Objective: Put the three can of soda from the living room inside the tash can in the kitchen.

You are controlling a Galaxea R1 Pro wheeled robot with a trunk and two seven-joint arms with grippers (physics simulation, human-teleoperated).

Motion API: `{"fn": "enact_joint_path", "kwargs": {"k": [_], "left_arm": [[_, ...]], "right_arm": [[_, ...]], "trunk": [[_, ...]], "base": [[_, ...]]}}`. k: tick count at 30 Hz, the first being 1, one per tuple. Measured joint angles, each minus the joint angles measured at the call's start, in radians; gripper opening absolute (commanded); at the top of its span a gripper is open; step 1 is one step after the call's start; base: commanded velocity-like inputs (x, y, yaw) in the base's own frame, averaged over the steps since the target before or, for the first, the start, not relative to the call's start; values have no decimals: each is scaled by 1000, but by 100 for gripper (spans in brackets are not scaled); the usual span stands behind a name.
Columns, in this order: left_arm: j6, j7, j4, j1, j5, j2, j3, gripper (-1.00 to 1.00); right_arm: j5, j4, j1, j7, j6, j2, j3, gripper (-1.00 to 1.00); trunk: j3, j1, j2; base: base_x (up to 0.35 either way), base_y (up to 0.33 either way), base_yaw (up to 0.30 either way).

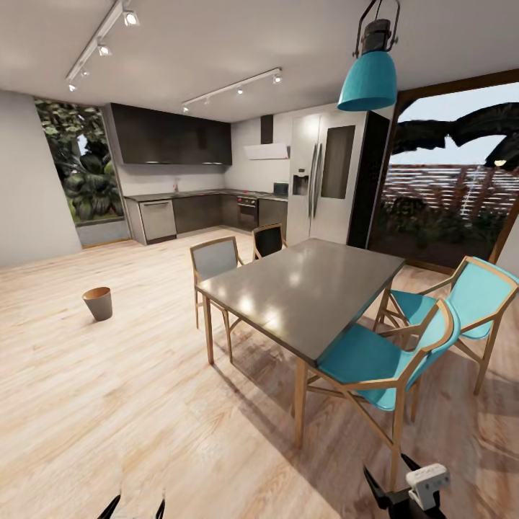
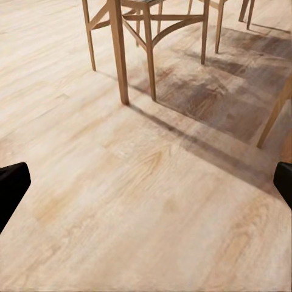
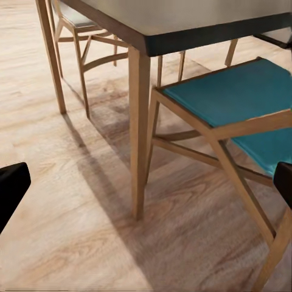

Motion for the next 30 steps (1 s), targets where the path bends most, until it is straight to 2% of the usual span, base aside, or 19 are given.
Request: {"fn": "enact_joint_path", "kwargs": {"k": [10,15,30], "left_arm": [[-12,0,28,1,0,0,-7,100],[-12,0,34,1,-1,0,-9,100],[-12,0,32,1,0,-1,-11,100]], "right_arm": [[-3,23,0,-11,-7,2,-3,100],[-3,27,-1,-14,-6,12,0,100],[-3,44,-4,-17,-6,21,2,100]], "trunk": [[0,0,0],[0,0,0],[7,0,0]], "base": [[0,0,0],[0,0,59],[0,0,221]]}}
